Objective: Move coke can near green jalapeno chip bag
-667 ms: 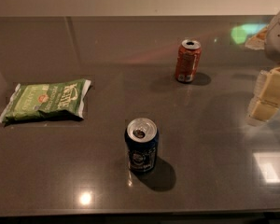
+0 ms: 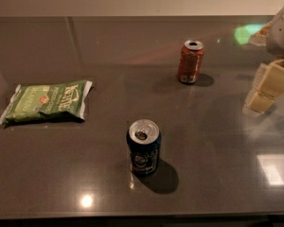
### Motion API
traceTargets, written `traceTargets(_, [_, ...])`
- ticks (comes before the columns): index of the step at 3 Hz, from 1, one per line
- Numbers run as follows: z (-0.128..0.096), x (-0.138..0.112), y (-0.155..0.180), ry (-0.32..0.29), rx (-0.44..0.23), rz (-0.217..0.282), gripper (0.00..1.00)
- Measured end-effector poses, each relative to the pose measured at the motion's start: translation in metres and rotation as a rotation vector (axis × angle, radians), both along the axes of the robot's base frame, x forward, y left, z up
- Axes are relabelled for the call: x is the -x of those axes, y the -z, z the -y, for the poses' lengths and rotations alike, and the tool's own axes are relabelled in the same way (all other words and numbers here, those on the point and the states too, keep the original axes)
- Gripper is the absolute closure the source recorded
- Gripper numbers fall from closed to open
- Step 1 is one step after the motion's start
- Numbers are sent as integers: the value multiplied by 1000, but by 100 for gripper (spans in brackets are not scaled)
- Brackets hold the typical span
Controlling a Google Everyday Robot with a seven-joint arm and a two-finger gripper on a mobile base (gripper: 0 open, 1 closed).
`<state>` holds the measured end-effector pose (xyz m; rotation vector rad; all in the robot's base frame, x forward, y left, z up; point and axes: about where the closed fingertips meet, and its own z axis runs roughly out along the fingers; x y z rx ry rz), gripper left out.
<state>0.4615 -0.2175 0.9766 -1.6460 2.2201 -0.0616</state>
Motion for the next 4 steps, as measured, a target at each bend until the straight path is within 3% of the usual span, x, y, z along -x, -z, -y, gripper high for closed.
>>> traceTargets(2, [6, -67, 11, 82, -151, 55, 0])
traceTargets(4, [-12, -133, 31, 102, -275, 115, 0])
